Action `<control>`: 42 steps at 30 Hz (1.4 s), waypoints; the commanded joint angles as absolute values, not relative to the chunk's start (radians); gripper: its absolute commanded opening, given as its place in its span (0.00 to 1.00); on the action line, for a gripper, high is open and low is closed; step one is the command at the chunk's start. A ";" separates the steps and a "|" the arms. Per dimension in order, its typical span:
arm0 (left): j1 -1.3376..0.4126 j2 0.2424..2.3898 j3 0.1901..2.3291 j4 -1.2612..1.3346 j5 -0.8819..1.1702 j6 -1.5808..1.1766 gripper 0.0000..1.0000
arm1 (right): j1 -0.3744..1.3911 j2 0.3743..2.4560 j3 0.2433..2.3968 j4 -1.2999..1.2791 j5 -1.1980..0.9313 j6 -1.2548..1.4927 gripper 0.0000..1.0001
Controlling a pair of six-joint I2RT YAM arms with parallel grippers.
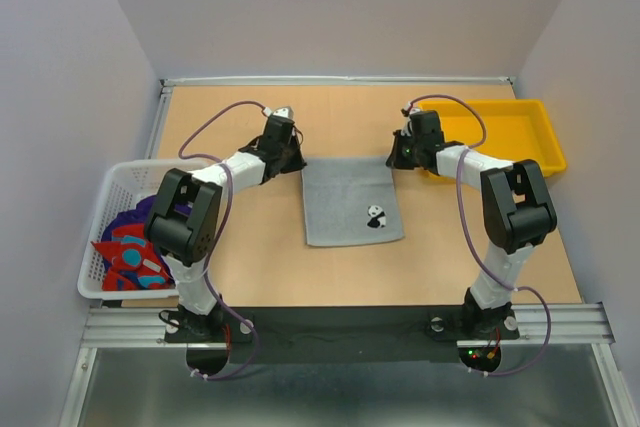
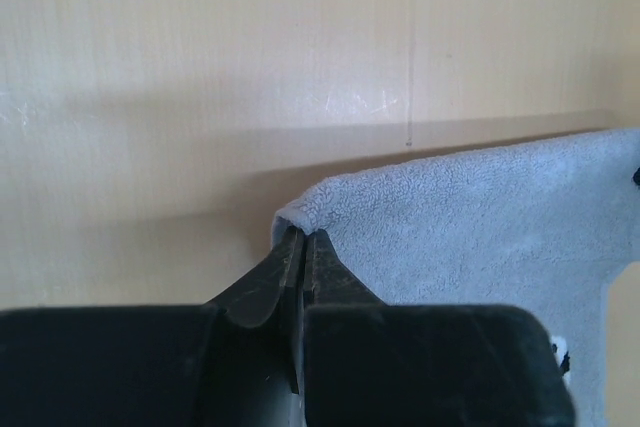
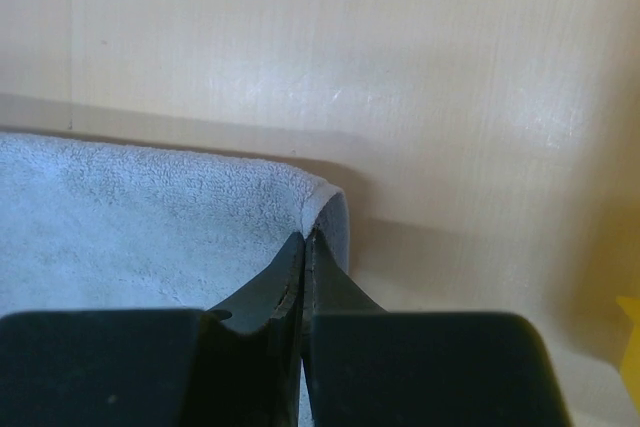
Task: Fold and stack the towels
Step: Fold the towel
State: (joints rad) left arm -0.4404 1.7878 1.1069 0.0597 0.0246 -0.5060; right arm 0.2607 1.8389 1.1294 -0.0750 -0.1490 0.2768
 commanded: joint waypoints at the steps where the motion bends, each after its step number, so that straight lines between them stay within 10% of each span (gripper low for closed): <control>1: -0.426 1.776 1.160 0.066 -0.005 -0.468 0.05 | 0.253 1.841 1.203 -0.032 -0.130 0.278 0.01; 12: -0.425 1.865 1.187 0.100 -0.084 -0.469 0.16 | 0.253 1.916 1.249 -0.031 -0.115 0.314 0.11; 22: -0.425 1.746 1.223 0.057 -0.147 -0.494 0.73 | 0.253 1.795 1.266 0.033 -0.121 0.396 0.72; 42: -0.453 1.856 1.026 0.526 0.132 -0.727 0.50 | 0.272 1.986 0.996 0.722 -0.381 0.712 0.78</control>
State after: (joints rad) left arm -0.4625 1.8271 1.0409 0.3840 0.1356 -0.7086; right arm 0.2630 1.9507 1.0187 0.5533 -0.3759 0.6861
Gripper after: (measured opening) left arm 0.508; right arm 0.781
